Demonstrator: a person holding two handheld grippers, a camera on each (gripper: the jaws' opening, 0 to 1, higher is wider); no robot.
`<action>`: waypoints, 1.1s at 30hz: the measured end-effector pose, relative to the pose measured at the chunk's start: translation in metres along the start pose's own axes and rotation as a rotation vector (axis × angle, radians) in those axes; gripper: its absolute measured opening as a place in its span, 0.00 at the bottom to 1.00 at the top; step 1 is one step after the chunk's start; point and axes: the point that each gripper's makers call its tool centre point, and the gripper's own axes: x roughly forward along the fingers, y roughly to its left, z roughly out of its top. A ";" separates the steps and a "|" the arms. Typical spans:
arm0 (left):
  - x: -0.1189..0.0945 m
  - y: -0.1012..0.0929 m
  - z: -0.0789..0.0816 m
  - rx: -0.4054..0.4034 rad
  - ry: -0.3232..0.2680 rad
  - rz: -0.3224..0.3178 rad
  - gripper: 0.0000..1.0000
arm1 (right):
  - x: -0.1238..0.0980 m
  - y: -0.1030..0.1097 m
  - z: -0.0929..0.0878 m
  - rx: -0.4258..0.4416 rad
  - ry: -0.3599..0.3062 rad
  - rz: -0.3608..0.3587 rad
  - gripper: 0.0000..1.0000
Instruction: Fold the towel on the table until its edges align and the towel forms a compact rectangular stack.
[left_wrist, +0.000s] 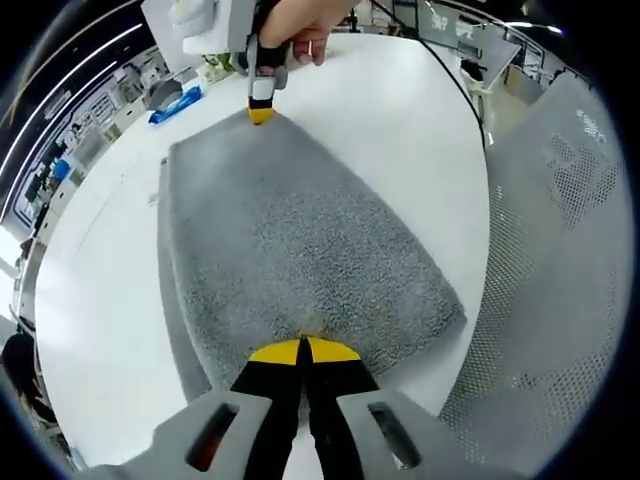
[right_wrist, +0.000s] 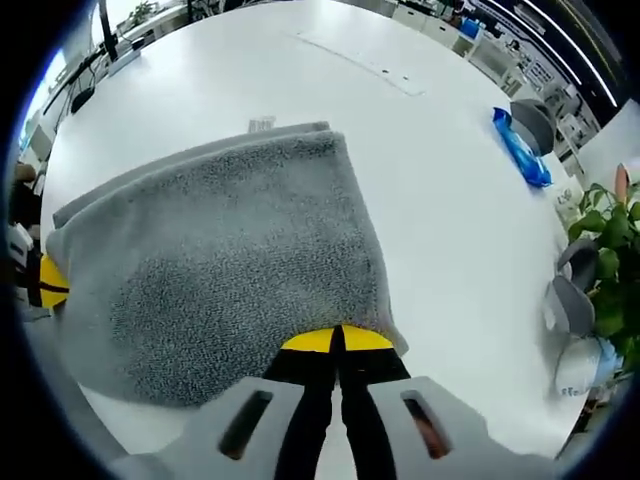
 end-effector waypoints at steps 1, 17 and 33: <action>0.000 -0.001 0.001 0.002 -0.001 -0.002 0.01 | 0.000 0.000 0.001 0.002 -0.002 0.000 0.00; 0.008 -0.020 0.023 0.021 -0.052 -0.053 0.01 | 0.007 -0.011 0.013 -0.048 0.015 -0.021 0.00; 0.016 -0.032 0.041 0.062 -0.080 -0.085 0.01 | 0.012 -0.022 0.023 -0.070 0.018 -0.036 0.00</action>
